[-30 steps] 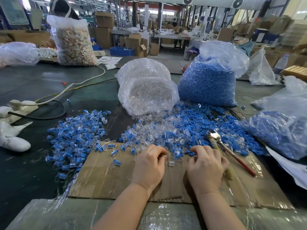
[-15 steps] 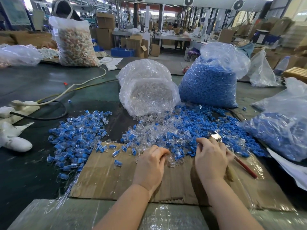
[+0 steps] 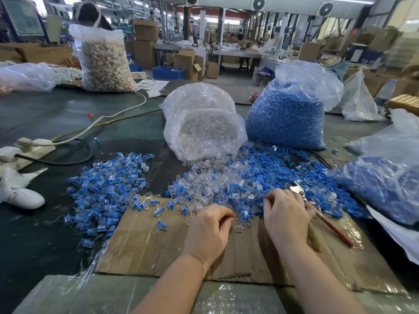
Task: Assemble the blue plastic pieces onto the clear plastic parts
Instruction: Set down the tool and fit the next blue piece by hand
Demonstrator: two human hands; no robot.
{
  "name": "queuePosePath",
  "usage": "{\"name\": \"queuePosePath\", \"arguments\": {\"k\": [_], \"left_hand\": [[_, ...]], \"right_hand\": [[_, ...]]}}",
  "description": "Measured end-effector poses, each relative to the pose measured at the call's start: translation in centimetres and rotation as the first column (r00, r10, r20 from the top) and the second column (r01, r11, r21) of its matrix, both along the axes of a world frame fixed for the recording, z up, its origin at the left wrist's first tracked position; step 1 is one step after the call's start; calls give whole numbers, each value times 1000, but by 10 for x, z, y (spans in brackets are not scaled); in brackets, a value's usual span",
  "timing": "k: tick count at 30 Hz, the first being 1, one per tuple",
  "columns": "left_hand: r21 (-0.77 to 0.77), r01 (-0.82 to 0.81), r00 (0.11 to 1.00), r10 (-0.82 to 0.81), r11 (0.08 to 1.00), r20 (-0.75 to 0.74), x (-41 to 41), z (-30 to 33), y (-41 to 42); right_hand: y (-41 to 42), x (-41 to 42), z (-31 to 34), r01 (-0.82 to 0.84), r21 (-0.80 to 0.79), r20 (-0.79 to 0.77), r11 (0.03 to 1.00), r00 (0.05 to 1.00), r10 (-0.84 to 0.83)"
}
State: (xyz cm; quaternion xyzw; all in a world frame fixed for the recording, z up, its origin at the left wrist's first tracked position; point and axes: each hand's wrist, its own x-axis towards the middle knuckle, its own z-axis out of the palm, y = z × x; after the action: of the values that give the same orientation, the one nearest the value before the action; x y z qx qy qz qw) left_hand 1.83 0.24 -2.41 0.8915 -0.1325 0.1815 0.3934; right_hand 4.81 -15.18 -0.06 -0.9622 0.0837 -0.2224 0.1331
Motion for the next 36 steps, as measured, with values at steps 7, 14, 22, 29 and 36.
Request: {"name": "queuePosePath", "arguments": {"k": [7,14,22,29,36], "left_hand": [[-108,-55,998,53,993,-25,1,2,1],[-234,-54,989,19,971,-148,1,2,1],[-264,5,982,-54,965,-180,1,3,2],[-287,32,977,-91,957,-195,1,4,4],[-283,62,973,-121,957,-196,3,4,3]], "right_hand": [[19,-34,-15,-221,226,165,949,969,187],[20,-39,-20,-366,227,187,903,926,329],[21,-41,-21,-376,206,190,903,921,340],[22,-42,-20,-392,197,171,899,916,363],[21,-45,-18,-413,156,171,897,906,387]]}}
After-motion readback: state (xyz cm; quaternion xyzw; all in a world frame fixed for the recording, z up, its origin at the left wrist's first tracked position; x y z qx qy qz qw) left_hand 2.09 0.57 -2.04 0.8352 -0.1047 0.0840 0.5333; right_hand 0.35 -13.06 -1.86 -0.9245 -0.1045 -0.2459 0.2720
